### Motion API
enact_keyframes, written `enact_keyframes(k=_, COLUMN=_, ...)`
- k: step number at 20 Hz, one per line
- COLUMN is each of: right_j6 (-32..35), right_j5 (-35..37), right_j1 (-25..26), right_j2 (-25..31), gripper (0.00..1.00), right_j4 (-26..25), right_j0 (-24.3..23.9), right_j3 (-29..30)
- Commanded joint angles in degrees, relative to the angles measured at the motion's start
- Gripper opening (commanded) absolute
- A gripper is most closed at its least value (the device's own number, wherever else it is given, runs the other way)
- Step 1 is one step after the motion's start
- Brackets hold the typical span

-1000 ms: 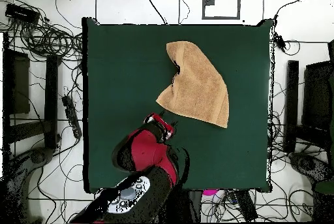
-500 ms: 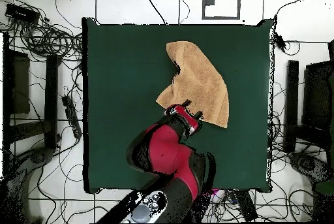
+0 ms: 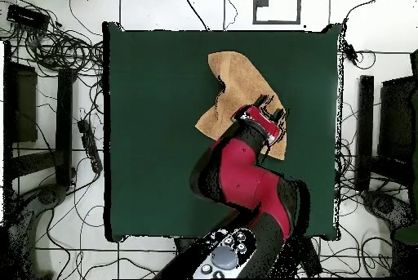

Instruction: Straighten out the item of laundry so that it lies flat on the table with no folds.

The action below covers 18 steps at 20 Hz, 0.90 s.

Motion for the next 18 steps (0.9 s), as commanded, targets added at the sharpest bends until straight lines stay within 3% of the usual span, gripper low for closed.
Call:
enact_keyframes(k=1, right_j6=1.63, right_j5=-1.33, right_j1=2.94, right_j2=14.52, gripper=1.0, right_j4=-6.22, right_j0=-1.71, right_j3=-5.67)
enact_keyframes(k=6, right_j6=1.94, right_j5=-2.61, right_j1=5.06, right_j2=17.25, gripper=1.0, right_j4=-8.4, right_j0=-2.42, right_j3=-7.7)
enact_keyframes(k=8, right_j6=2.11, right_j5=0.25, right_j1=3.56, right_j2=22.21, gripper=1.0, right_j4=-12.19, right_j0=-5.12, right_j3=-7.73)
enact_keyframes(k=10, right_j6=2.41, right_j5=2.9, right_j1=3.07, right_j2=24.27, gripper=1.0, right_j4=-12.5, right_j0=-5.91, right_j3=-7.41)
enact_keyframes(k=13, right_j6=3.53, right_j5=7.63, right_j1=4.07, right_j2=23.68, gripper=1.0, right_j4=-8.53, right_j0=-4.72, right_j3=-6.97)
enact_keyframes(k=18, right_j6=4.54, right_j5=7.79, right_j1=7.96, right_j2=19.12, gripper=1.0, right_j4=-2.59, right_j0=-0.98, right_j3=-8.05)
